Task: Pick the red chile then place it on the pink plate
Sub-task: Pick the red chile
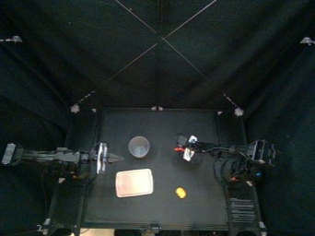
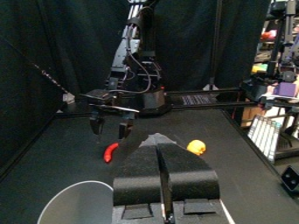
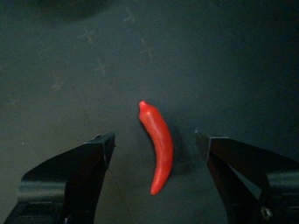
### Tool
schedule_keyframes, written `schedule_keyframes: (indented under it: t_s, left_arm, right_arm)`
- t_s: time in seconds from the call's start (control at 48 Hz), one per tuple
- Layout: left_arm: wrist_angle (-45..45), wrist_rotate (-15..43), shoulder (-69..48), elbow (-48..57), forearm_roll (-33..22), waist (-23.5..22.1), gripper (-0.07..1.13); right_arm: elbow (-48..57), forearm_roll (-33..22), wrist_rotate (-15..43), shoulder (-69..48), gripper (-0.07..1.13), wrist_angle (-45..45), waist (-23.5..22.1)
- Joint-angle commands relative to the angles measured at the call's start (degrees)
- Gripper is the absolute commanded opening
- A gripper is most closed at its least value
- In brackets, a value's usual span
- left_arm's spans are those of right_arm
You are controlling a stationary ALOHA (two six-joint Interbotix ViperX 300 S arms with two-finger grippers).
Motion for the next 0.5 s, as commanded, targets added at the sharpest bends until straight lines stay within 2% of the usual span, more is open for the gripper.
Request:
schedule_keyframes:
  t_s: [0.021, 0.5]
  left_arm:
    - [-0.2, 0.1, 0.2, -0.7, 0.3, 0.2, -0.03]
    - [-0.2, 0.1, 0.1, -0.6, 0.3, 0.6, -0.03]
  right_arm:
    - [-1.7, -0.1, -0.1, 0.7, 1.04, 0.4, -0.2]
    - [-3.0, -0.5, -0.2, 6.5, 1.03, 0.7, 0.3]
